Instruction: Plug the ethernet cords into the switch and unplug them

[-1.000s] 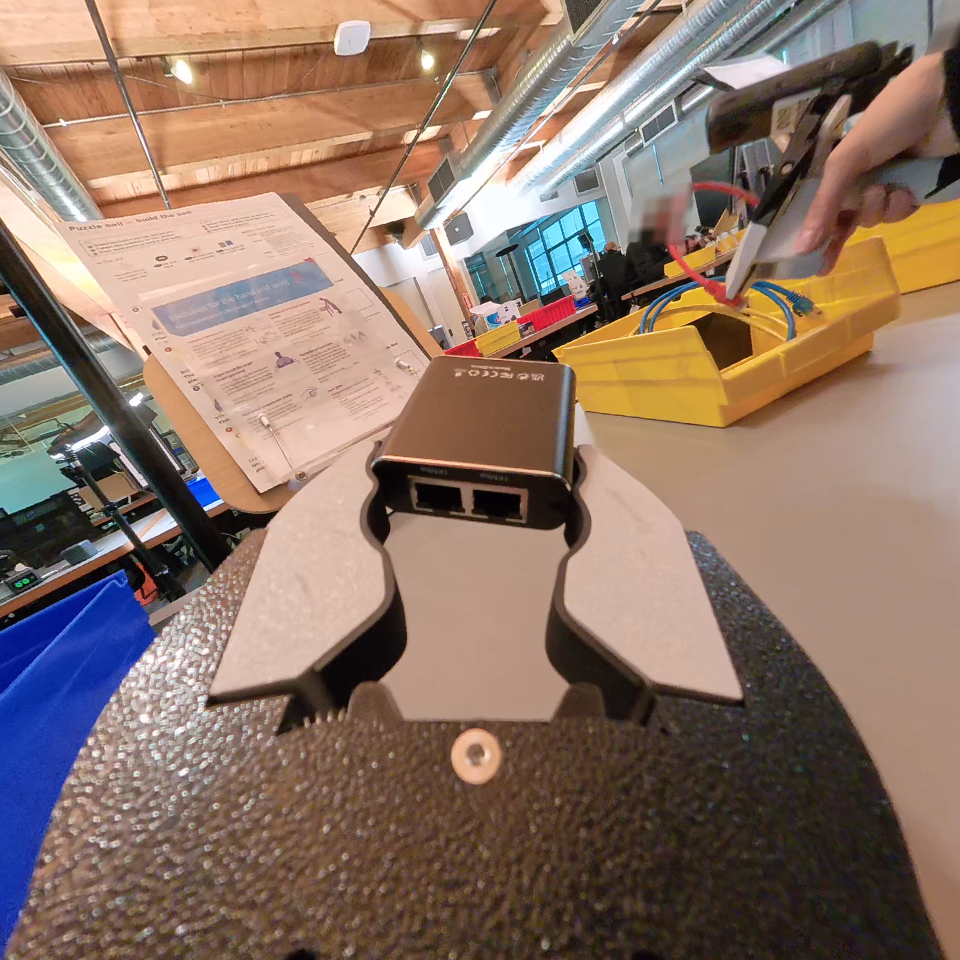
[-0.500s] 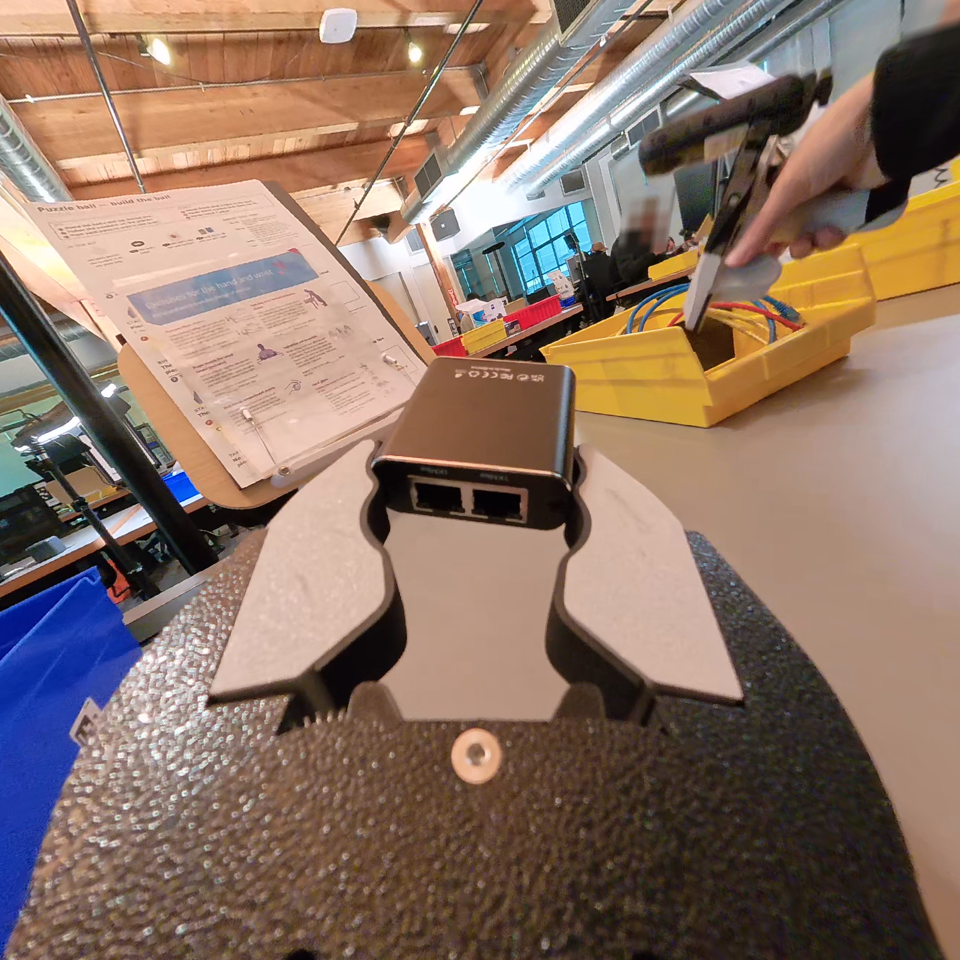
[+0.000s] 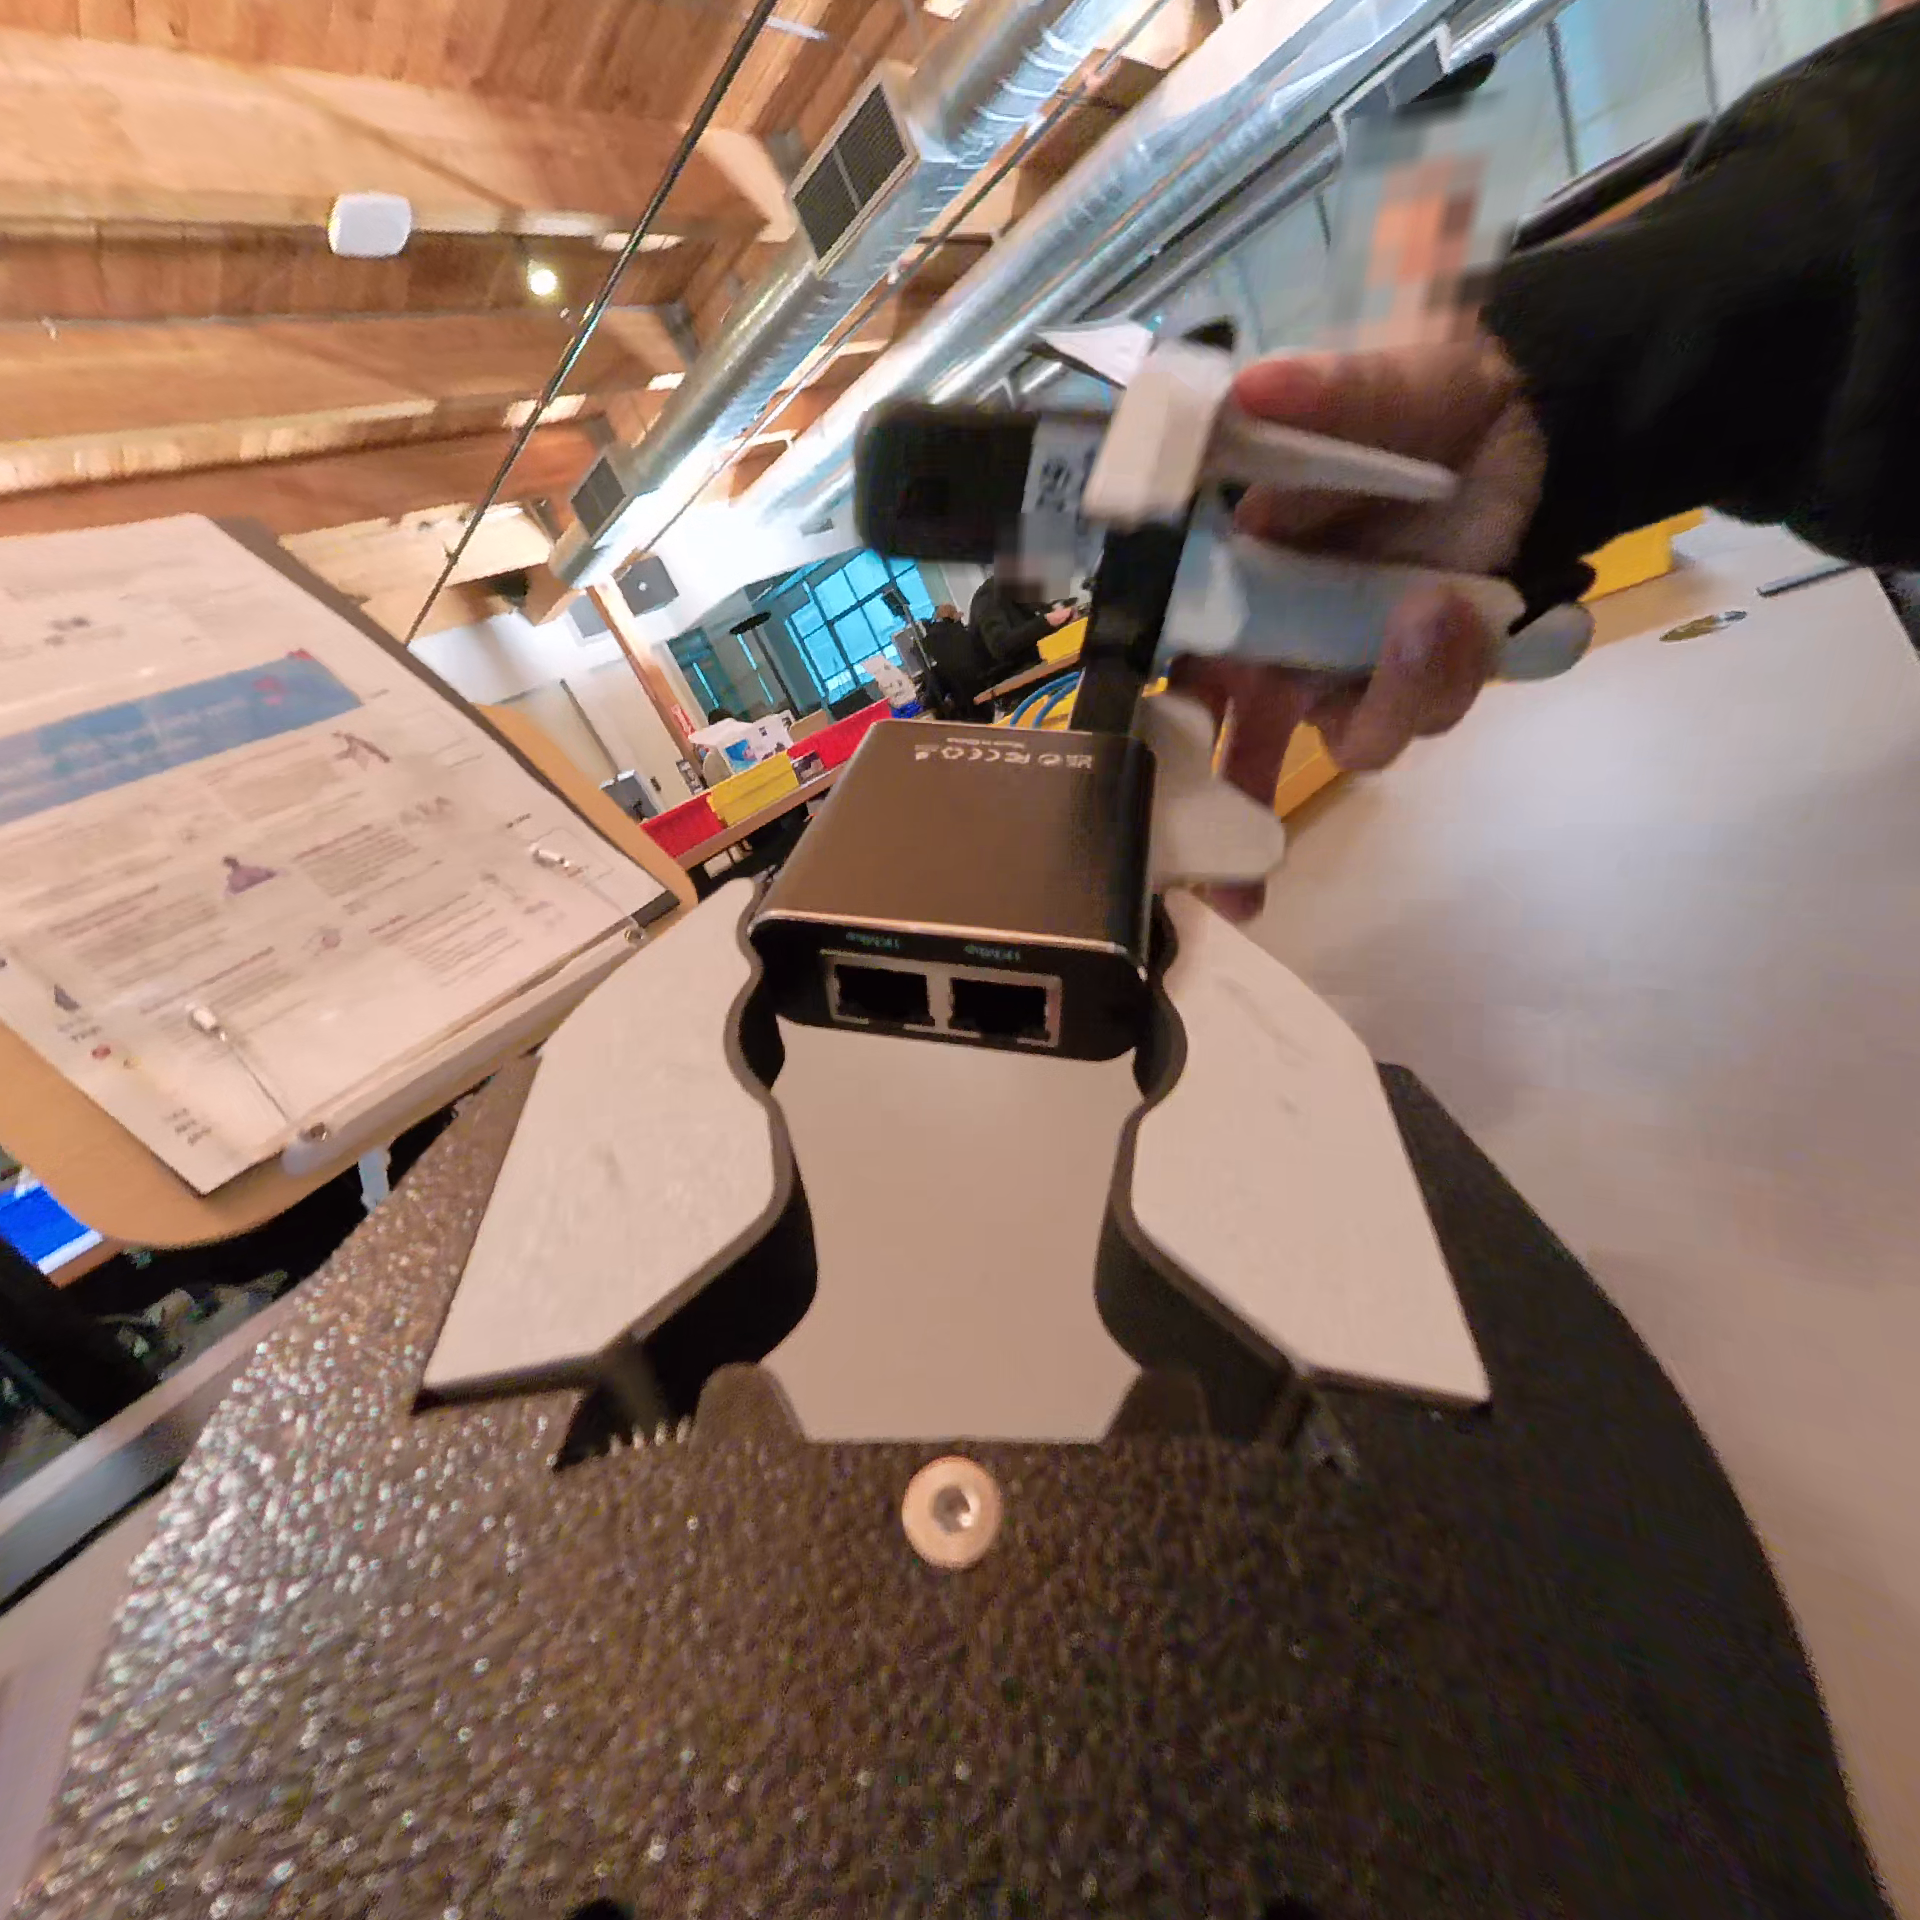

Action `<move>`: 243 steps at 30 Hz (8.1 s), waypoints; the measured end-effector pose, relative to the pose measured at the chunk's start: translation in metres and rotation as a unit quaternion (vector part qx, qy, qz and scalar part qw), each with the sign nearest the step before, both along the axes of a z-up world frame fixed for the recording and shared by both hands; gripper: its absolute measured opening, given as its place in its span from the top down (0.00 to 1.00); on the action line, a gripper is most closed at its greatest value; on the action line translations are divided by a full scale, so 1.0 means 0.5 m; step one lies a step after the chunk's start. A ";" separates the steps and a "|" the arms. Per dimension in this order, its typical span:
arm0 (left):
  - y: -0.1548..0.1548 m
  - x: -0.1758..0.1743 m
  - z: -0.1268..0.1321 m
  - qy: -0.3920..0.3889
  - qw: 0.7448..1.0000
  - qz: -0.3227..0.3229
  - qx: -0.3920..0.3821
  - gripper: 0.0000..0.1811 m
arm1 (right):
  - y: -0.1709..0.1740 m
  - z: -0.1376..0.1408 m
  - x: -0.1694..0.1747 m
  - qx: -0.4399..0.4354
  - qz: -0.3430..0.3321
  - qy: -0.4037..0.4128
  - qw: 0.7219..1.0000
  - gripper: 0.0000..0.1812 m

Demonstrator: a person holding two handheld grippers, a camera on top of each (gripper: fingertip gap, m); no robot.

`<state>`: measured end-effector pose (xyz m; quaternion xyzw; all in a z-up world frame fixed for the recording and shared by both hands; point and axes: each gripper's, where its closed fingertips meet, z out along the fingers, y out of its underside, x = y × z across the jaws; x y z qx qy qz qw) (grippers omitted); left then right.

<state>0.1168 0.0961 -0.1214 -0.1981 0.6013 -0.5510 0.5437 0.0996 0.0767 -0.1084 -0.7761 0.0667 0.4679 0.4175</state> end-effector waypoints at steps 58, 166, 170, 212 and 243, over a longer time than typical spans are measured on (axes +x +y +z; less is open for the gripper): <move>-0.003 0.033 -0.040 0.074 0.996 0.046 0.006 0.71 | -0.390 -0.006 0.632 -0.296 -0.356 -0.559 0.688 0.64; 0.166 0.002 0.269 -0.107 0.914 0.317 -0.228 0.93 | -0.046 0.182 0.308 0.273 -0.685 -0.242 0.630 0.98; 0.084 0.052 0.249 -0.086 0.936 0.279 -0.198 0.92 | -0.134 0.175 0.358 0.276 -0.710 -0.231 0.606 0.98; 0.608 -0.107 -0.103 0.315 0.837 0.398 -0.204 0.98 | -0.605 -0.119 0.833 -0.116 -0.747 -0.358 0.548 0.76; 0.523 0.210 -0.236 0.827 0.495 0.253 0.087 0.54 | -0.204 0.123 0.552 0.192 -0.542 -0.465 0.673 0.54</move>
